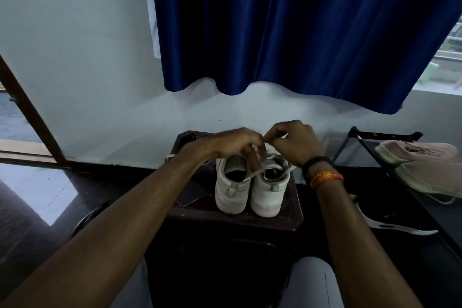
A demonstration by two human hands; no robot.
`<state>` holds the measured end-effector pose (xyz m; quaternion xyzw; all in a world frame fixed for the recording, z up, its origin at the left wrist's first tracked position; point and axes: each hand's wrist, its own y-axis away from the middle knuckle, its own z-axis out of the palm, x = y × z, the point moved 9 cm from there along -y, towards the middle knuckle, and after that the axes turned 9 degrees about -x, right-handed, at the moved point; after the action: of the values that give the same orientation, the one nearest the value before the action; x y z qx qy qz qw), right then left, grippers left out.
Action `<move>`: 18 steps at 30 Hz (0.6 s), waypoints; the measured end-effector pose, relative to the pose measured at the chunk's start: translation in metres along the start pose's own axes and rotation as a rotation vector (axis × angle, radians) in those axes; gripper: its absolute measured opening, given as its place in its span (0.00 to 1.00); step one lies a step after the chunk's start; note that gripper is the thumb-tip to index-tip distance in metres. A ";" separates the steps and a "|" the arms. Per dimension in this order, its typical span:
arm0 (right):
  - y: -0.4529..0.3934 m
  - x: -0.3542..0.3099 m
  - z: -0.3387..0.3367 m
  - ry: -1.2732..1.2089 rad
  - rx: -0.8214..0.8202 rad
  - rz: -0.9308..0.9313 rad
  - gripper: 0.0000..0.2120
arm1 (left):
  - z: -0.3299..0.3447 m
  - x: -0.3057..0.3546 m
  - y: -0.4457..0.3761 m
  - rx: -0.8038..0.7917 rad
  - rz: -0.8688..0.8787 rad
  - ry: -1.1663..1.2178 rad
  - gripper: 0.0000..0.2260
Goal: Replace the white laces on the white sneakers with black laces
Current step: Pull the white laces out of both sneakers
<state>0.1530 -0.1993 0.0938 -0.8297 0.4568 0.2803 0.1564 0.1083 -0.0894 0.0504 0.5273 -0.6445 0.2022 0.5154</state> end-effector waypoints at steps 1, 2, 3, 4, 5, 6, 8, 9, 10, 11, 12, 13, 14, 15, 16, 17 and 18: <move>-0.002 0.000 0.008 0.010 -0.030 0.003 0.14 | -0.012 -0.003 0.003 0.096 0.038 0.038 0.14; -0.003 0.001 0.015 0.031 -0.052 0.009 0.12 | -0.026 -0.006 0.008 0.208 0.064 0.014 0.13; -0.004 0.002 0.022 0.058 -0.061 0.016 0.10 | -0.040 -0.012 0.013 0.321 0.072 -0.051 0.11; -0.005 0.004 0.028 0.088 -0.058 0.022 0.06 | -0.048 -0.016 0.019 0.408 0.065 -0.142 0.08; -0.006 0.005 0.034 0.120 -0.050 0.029 0.03 | -0.052 -0.019 0.022 0.450 0.061 -0.261 0.06; -0.006 0.006 0.039 0.155 -0.042 0.042 0.02 | -0.049 -0.019 0.024 0.452 0.071 -0.391 0.07; -0.008 0.009 0.048 0.227 -0.021 0.065 0.07 | -0.037 -0.022 0.022 0.414 0.094 -0.602 0.09; -0.008 0.008 0.051 0.261 -0.010 0.062 0.10 | -0.033 -0.023 0.019 0.419 0.104 -0.670 0.09; -0.008 0.007 0.053 0.286 0.003 0.052 0.12 | -0.030 -0.023 0.017 0.449 0.116 -0.727 0.09; -0.008 0.006 0.055 0.293 0.017 0.044 0.14 | -0.030 -0.023 0.016 0.489 0.131 -0.777 0.09; -0.007 0.006 0.055 0.290 0.035 0.040 0.16 | -0.030 -0.021 0.015 0.531 0.143 -0.820 0.08; -0.007 0.007 0.056 0.285 0.052 0.042 0.16 | -0.029 -0.019 0.014 0.566 0.163 -0.863 0.08; -0.007 0.009 0.056 0.278 0.069 0.049 0.16 | -0.028 -0.018 0.012 0.591 0.180 -0.908 0.08; -0.007 0.011 0.056 0.262 0.079 0.060 0.13 | -0.027 -0.017 0.011 0.614 0.201 -0.956 0.07; -0.009 0.013 0.058 0.243 0.074 0.068 0.11 | -0.026 -0.017 0.010 0.638 0.222 -1.001 0.08; -0.010 0.015 0.061 0.231 0.059 0.071 0.10 | -0.024 -0.017 0.010 0.667 0.252 -1.036 0.08; -0.011 0.015 0.063 0.229 0.044 0.068 0.10 | -0.022 -0.017 0.011 0.690 0.281 -1.053 0.07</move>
<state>0.1481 -0.1712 0.0343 -0.8365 0.5057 0.1788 0.1118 0.1071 -0.0598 0.0465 0.6022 -0.7719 0.1773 -0.1005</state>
